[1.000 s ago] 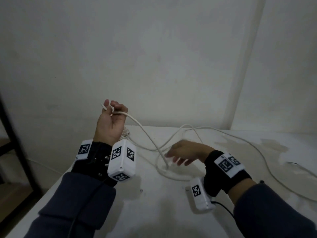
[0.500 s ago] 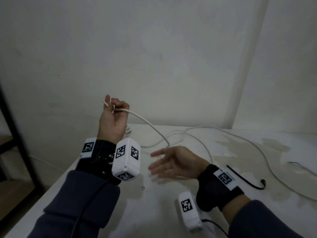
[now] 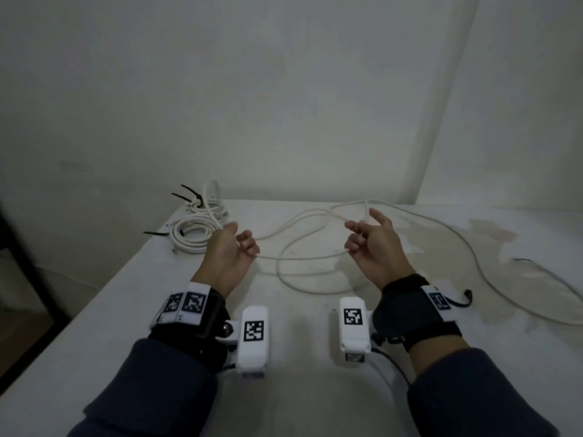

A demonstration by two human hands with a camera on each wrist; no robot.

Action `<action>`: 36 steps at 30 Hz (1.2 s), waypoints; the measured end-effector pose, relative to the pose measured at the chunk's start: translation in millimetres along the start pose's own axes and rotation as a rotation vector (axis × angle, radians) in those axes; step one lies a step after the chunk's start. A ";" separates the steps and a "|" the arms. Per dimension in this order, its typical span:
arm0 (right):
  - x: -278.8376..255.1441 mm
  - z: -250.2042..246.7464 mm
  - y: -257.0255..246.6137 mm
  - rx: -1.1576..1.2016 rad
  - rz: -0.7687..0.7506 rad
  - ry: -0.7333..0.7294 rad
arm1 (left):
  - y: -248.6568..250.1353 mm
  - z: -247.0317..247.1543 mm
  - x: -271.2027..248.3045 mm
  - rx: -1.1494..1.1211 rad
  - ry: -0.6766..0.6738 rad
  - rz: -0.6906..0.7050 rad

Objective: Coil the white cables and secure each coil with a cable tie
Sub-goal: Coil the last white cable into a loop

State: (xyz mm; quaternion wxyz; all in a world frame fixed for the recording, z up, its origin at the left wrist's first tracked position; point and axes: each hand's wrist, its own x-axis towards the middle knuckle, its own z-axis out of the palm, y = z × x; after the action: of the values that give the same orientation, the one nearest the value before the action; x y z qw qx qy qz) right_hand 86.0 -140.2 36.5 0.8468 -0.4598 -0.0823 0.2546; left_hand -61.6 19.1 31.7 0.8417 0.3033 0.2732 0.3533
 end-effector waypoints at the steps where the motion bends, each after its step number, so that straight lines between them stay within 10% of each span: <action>1: -0.3 -6.1 3.7 -0.008 0.014 0.002 | -5.2 -0.7 2.3 -0.018 0.008 0.012; 8: 1.2 -18.6 17.3 -0.084 0.089 -0.027 | -29.8 5.3 9.5 0.005 -0.034 0.063; 27: -29.1 2.5 27.0 -0.593 -0.450 -0.277 | -57.4 10.1 -19.0 0.708 -0.680 0.082; 31: -27.8 -1.4 24.3 -0.510 -0.397 -0.287 | -60.0 8.8 -13.7 0.473 -0.581 0.060; 36: -22.6 -9.2 26.8 -0.514 0.012 -0.311 | -56.4 8.3 -2.3 0.020 -0.403 -0.037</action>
State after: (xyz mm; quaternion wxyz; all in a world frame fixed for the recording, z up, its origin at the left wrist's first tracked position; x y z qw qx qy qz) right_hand 60.6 -146.4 11.5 0.6784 -0.6150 -0.2699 0.2978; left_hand -33.2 -17.3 -1.9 0.8827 0.3713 0.1081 0.2671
